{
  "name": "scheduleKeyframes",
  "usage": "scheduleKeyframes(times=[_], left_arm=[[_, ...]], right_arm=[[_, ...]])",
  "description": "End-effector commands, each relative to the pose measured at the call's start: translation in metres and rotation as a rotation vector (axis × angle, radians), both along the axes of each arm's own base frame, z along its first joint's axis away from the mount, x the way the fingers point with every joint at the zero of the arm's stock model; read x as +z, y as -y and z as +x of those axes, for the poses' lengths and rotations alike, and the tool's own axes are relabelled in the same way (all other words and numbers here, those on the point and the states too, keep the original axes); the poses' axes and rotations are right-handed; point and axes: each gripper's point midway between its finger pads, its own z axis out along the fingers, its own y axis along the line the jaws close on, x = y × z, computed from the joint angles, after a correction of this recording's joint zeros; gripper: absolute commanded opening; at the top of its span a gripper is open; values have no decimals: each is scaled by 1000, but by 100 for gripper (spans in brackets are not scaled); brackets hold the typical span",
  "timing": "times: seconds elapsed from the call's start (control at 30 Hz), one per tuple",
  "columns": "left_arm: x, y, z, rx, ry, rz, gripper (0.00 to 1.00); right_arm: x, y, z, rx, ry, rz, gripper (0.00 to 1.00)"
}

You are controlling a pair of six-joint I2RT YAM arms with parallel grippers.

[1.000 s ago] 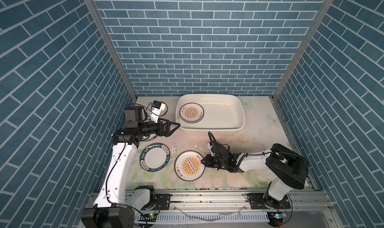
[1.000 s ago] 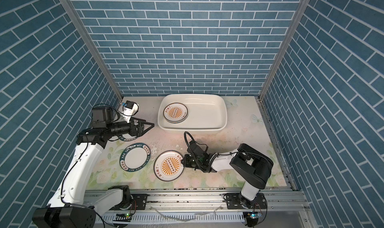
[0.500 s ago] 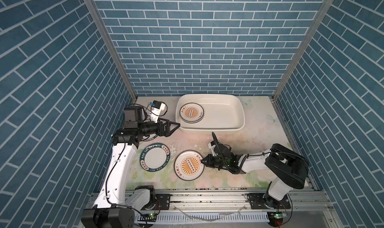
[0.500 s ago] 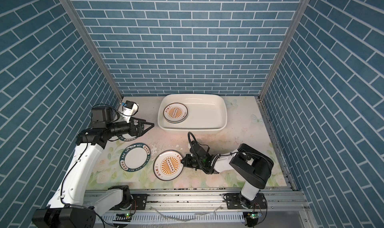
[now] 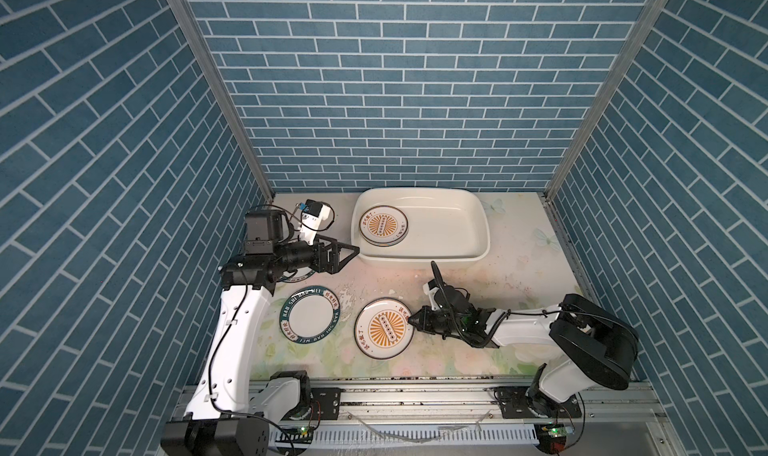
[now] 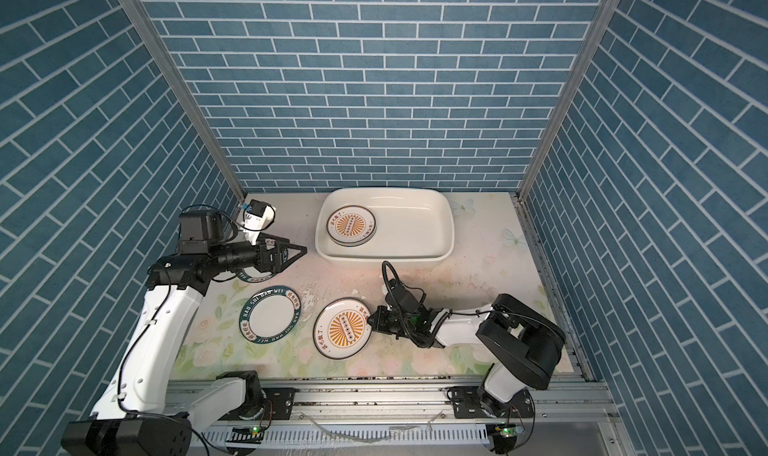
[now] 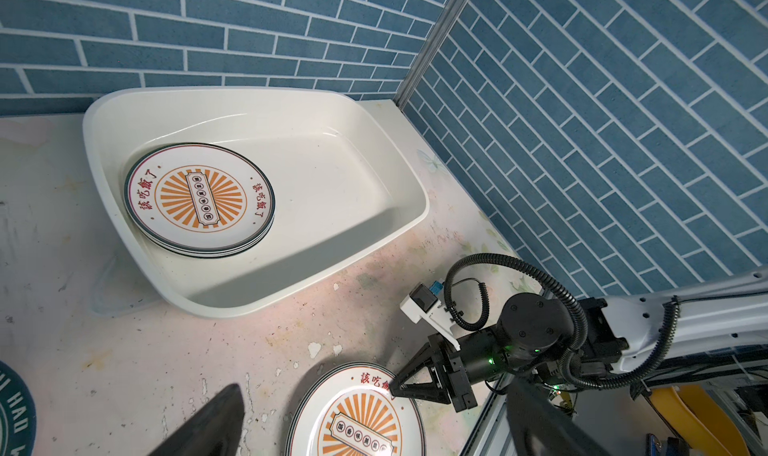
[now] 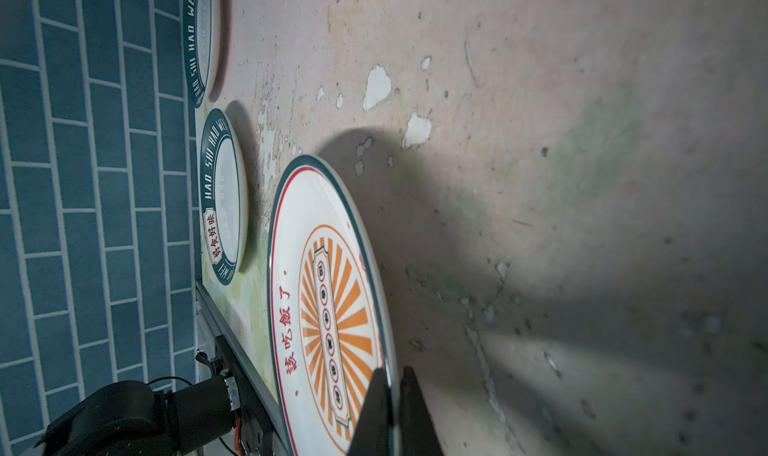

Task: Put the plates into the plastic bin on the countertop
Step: 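Tilt the sunburst plate upright with the right gripper and lift it toward the left gripper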

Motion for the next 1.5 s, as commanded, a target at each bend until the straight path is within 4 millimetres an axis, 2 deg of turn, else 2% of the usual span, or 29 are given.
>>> scheduleKeyframes(times=[0.0,0.17,0.43,0.83,1.03,1.2,1.33,1.47], left_arm=[[2,0,-1,-4,5,18,100],[-8,3,2,-3,-21,-21,100],[-13,5,1,-9,-27,-14,100],[-28,12,-5,-43,-65,-8,100],[-33,23,-8,-86,-99,-13,99],[-41,27,-4,-91,-166,-54,99],[-45,34,1,-111,-216,-74,91],[-46,46,3,-154,-256,-86,89]], right_arm=[[4,11,2,3,23,-56,0],[21,15,3,11,51,-63,0],[52,23,6,17,81,-49,0],[112,31,14,9,158,5,0],[142,50,32,-43,194,24,0],[169,64,45,-76,251,26,0],[185,75,55,-101,290,9,0],[198,83,64,-129,320,7,0]])
